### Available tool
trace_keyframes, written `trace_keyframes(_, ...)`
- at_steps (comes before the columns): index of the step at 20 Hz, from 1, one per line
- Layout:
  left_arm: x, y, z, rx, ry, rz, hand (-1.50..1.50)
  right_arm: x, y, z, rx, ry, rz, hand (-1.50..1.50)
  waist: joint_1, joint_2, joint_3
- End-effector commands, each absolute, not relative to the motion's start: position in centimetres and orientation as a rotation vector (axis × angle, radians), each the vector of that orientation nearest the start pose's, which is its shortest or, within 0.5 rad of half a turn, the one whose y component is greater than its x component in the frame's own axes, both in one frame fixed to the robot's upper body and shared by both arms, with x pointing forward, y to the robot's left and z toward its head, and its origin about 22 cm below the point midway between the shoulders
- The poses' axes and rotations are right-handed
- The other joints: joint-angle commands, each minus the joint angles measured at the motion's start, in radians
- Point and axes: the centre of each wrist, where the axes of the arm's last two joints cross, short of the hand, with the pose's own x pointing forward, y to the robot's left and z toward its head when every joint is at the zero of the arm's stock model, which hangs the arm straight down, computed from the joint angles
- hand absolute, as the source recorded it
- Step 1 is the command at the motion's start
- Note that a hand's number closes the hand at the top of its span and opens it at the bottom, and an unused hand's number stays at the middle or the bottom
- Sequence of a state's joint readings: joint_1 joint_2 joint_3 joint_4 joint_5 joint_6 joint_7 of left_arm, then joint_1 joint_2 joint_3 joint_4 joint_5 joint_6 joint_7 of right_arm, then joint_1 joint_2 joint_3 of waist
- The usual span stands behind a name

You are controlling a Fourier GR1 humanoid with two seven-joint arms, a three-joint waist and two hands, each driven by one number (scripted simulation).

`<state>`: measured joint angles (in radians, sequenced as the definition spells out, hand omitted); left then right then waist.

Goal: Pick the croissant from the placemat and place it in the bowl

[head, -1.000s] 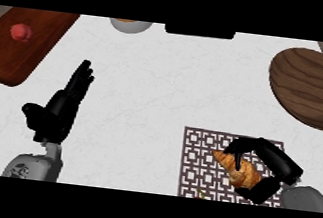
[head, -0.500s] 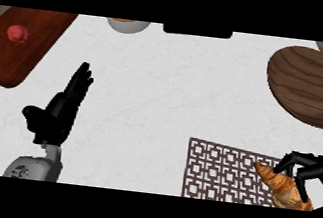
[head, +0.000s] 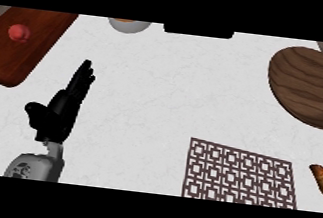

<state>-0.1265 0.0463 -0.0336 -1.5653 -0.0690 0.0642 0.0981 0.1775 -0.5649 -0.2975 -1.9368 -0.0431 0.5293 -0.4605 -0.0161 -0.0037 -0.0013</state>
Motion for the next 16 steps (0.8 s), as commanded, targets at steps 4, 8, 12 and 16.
trace_keyframes(4, 26.7, 22.3, 2.4, 0.086, -1.594, -0.104, 0.00, 17.4, -37.9, 20.9, -0.218, -2.007, 0.853, 1.50, 0.009, 0.001, 0.000)
trace_keyframes(8, 26.8, 20.6, 1.6, 0.083, -1.594, -0.117, 0.00, 19.7, -36.0, 23.8, -0.261, -2.009, 0.745, 1.50, 0.018, 0.003, 0.000)
trace_keyframes(12, 27.1, 22.4, 2.2, 0.054, -1.590, -0.110, 0.00, 23.5, -35.8, 25.7, -0.379, -1.990, 0.698, 1.50, 0.034, 0.007, 0.000)
trace_keyframes(16, 26.9, 20.1, 4.9, 0.043, -1.600, -0.115, 0.00, 26.2, -38.2, 25.4, -0.377, -1.932, 0.721, 1.50, 0.029, 0.004, 0.001)
